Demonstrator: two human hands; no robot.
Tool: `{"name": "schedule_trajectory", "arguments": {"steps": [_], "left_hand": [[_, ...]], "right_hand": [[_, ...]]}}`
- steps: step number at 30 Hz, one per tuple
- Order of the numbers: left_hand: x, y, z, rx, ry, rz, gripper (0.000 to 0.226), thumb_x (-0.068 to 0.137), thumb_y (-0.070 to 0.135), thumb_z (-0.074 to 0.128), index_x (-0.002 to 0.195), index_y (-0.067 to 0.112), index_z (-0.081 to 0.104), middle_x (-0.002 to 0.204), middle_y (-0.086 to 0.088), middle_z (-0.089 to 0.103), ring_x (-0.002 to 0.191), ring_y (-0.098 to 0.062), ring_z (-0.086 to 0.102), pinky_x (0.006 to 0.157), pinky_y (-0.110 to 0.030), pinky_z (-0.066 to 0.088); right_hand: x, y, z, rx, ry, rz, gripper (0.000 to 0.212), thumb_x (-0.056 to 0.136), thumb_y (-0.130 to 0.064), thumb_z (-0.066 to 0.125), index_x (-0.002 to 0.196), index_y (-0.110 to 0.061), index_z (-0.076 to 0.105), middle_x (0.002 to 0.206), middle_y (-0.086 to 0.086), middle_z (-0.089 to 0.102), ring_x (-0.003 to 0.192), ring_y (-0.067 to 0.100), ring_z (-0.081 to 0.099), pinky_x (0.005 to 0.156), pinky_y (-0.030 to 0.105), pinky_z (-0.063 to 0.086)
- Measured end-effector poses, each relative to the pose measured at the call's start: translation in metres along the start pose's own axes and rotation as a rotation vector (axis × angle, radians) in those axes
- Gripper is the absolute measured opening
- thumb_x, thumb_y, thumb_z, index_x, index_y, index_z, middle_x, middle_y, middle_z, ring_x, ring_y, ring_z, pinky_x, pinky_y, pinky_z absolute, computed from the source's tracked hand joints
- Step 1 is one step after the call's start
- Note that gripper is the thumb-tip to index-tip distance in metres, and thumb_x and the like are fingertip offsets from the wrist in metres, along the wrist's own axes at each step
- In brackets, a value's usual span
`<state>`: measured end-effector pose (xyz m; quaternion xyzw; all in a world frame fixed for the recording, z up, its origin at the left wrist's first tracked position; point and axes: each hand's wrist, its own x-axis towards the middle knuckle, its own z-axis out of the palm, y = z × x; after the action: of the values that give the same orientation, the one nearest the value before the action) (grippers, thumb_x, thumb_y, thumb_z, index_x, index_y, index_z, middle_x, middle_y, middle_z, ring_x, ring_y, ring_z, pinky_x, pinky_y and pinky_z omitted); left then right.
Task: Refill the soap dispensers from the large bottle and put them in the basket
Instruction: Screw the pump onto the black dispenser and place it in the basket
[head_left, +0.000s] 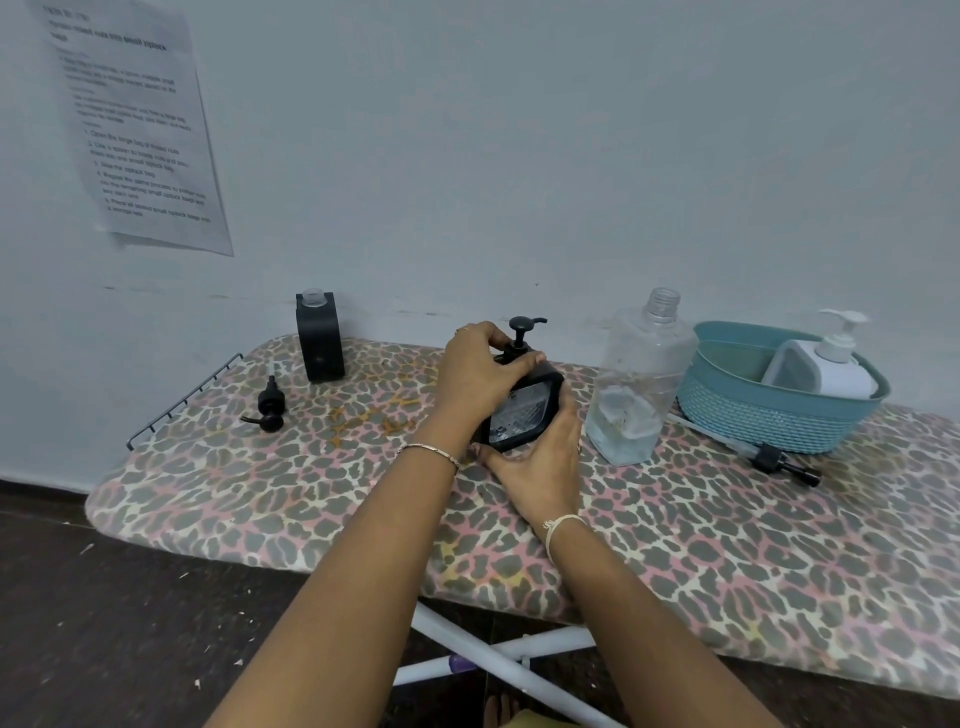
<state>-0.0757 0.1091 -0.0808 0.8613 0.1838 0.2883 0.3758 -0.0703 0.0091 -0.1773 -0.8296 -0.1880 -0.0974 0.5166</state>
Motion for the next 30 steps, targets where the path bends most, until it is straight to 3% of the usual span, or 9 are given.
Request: {"name": "schedule_trajectory", "arguments": {"steps": [4, 8, 13, 15, 17, 23, 30], "left_hand": [[0.004, -0.001, -0.013, -0.019, -0.193, 0.045, 0.033, 0.084, 0.031, 0.071, 0.111, 0.012, 0.066, 0.115, -0.001, 0.065, 0.103, -0.016, 0.06, 0.084, -0.026, 0.044], [0.005, -0.002, -0.016, 0.044, -0.257, 0.082, 0.036, 0.089, 0.032, 0.065, 0.12, 0.014, 0.063, 0.123, -0.003, 0.062, 0.11, -0.02, 0.059, 0.09, -0.028, 0.044], [-0.002, 0.0, -0.006, 0.044, -0.008, 0.031, 0.049, 0.065, 0.055, 0.08, 0.091, 0.016, 0.065, 0.09, 0.008, 0.065, 0.083, -0.008, 0.059, 0.069, -0.022, 0.046], [-0.004, 0.001, -0.003, 0.061, 0.052, -0.011, 0.046, 0.063, 0.054, 0.082, 0.08, 0.016, 0.062, 0.079, 0.007, 0.064, 0.076, -0.01, 0.06, 0.061, -0.023, 0.045], [-0.004, 0.001, -0.002, 0.053, 0.044, -0.012, 0.041, 0.066, 0.05, 0.081, 0.08, 0.016, 0.063, 0.077, 0.008, 0.064, 0.075, -0.012, 0.063, 0.063, -0.025, 0.048], [-0.002, -0.004, -0.01, 0.111, -0.11, 0.064, 0.04, 0.079, 0.05, 0.071, 0.106, 0.02, 0.067, 0.108, 0.004, 0.069, 0.097, -0.015, 0.064, 0.08, -0.033, 0.051], [0.0, -0.001, -0.017, 0.098, -0.171, 0.068, 0.044, 0.081, 0.045, 0.071, 0.114, 0.017, 0.066, 0.115, 0.001, 0.068, 0.101, -0.018, 0.064, 0.085, -0.038, 0.052]], "right_hand": [[0.0, 0.001, 0.0, -0.02, -0.008, 0.002, 0.123, 0.059, -0.046, 0.088, 0.151, -0.016, 0.011, 0.15, 0.005, 0.029, 0.14, 0.021, 0.027, 0.112, 0.041, 0.034], [0.0, 0.001, 0.001, -0.023, -0.01, 0.005, 0.122, 0.06, -0.047, 0.087, 0.151, -0.016, 0.012, 0.15, 0.004, 0.028, 0.14, 0.02, 0.027, 0.112, 0.044, 0.035], [0.0, 0.0, 0.0, -0.011, -0.004, 0.01, 0.124, 0.058, -0.049, 0.087, 0.151, -0.016, 0.012, 0.149, 0.003, 0.029, 0.139, 0.02, 0.029, 0.111, 0.041, 0.036], [0.0, 0.0, 0.0, 0.004, 0.006, 0.019, 0.124, 0.057, -0.049, 0.087, 0.15, -0.017, 0.014, 0.148, 0.002, 0.031, 0.138, 0.019, 0.031, 0.11, 0.039, 0.036], [0.0, -0.001, 0.0, 0.009, 0.011, 0.023, 0.122, 0.056, -0.05, 0.087, 0.15, -0.018, 0.014, 0.146, 0.001, 0.033, 0.137, 0.019, 0.032, 0.109, 0.038, 0.037], [0.0, -0.001, 0.0, -0.018, 0.02, 0.027, 0.123, 0.057, -0.054, 0.085, 0.151, -0.02, 0.013, 0.147, 0.003, 0.034, 0.137, 0.02, 0.034, 0.107, 0.044, 0.04], [0.0, -0.001, -0.001, -0.048, -0.004, 0.038, 0.124, 0.059, -0.057, 0.083, 0.153, -0.022, 0.01, 0.15, 0.002, 0.03, 0.139, 0.02, 0.032, 0.108, 0.041, 0.038]]}}
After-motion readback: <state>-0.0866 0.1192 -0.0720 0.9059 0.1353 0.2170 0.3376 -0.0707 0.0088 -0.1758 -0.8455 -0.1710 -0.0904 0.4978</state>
